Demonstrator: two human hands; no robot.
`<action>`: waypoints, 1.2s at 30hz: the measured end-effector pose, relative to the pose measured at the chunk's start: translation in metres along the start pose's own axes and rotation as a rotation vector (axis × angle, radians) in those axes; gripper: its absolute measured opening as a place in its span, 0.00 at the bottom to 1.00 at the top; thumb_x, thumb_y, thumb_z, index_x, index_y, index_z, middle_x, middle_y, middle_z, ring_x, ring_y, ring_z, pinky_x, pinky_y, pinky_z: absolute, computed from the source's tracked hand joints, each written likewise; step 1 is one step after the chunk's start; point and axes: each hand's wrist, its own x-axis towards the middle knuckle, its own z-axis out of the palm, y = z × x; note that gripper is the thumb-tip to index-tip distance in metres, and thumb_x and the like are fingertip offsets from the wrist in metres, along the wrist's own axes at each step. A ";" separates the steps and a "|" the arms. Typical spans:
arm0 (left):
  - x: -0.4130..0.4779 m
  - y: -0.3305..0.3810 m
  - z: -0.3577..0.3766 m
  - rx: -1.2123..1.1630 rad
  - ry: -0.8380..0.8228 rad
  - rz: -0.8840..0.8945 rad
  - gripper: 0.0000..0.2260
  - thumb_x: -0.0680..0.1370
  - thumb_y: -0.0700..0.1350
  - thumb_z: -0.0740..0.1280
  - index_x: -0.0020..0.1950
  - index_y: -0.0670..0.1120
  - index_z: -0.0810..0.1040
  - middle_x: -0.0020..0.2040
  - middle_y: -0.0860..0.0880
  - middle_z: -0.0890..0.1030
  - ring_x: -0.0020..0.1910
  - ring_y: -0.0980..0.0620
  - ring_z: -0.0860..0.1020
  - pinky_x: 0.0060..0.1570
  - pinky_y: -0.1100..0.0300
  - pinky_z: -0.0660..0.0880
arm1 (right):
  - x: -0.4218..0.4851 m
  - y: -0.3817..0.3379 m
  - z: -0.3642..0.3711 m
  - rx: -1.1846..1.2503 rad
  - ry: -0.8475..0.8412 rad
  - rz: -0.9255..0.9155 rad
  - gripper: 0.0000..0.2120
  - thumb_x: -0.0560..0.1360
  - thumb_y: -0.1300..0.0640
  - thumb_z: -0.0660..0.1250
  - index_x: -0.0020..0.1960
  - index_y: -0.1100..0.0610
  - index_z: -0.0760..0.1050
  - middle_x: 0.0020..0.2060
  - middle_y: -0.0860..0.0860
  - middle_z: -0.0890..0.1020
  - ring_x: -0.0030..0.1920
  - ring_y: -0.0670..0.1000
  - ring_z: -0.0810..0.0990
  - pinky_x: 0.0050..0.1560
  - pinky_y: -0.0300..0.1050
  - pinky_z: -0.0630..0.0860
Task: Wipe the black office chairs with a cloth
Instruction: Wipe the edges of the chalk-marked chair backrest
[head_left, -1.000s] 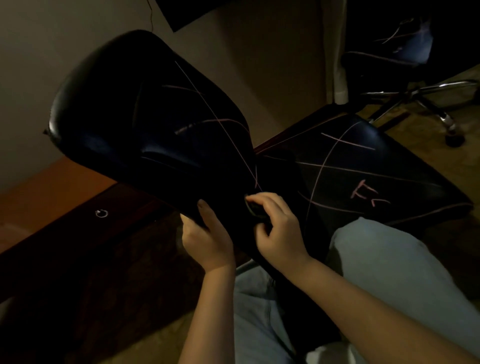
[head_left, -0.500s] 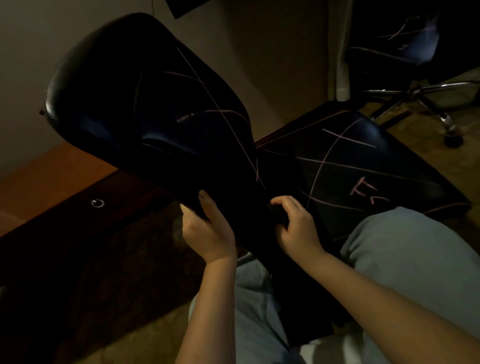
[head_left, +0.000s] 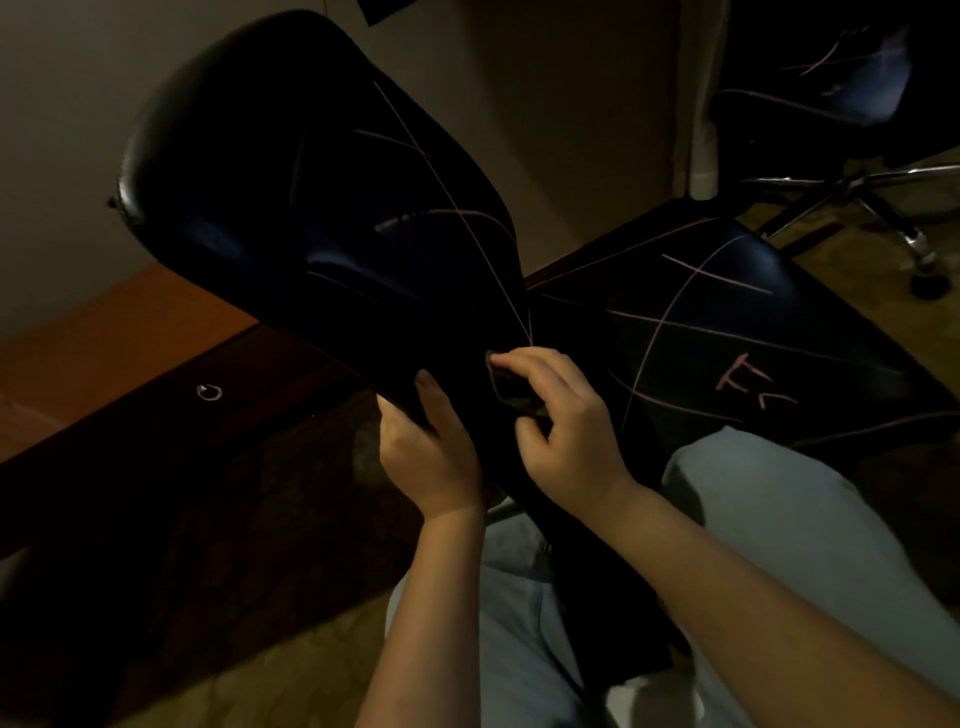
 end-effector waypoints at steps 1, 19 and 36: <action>0.000 0.000 0.000 0.002 -0.002 -0.001 0.41 0.74 0.72 0.45 0.63 0.40 0.74 0.51 0.50 0.78 0.48 0.56 0.75 0.45 0.63 0.69 | 0.002 0.000 -0.001 0.000 -0.005 -0.012 0.25 0.68 0.72 0.60 0.64 0.61 0.75 0.58 0.53 0.77 0.62 0.48 0.74 0.66 0.37 0.69; -0.003 -0.001 0.002 -0.034 -0.003 -0.051 0.36 0.75 0.73 0.47 0.63 0.46 0.73 0.50 0.48 0.82 0.46 0.50 0.80 0.45 0.47 0.78 | -0.033 0.064 -0.015 -0.029 -0.079 0.447 0.12 0.71 0.72 0.64 0.47 0.57 0.78 0.44 0.48 0.80 0.47 0.47 0.80 0.48 0.38 0.77; -0.002 -0.002 0.003 -0.021 0.015 -0.026 0.37 0.75 0.72 0.46 0.63 0.44 0.74 0.49 0.49 0.81 0.46 0.50 0.80 0.43 0.55 0.76 | -0.015 0.022 0.005 -0.028 0.101 0.058 0.20 0.69 0.74 0.63 0.59 0.61 0.77 0.54 0.52 0.78 0.57 0.50 0.77 0.60 0.42 0.75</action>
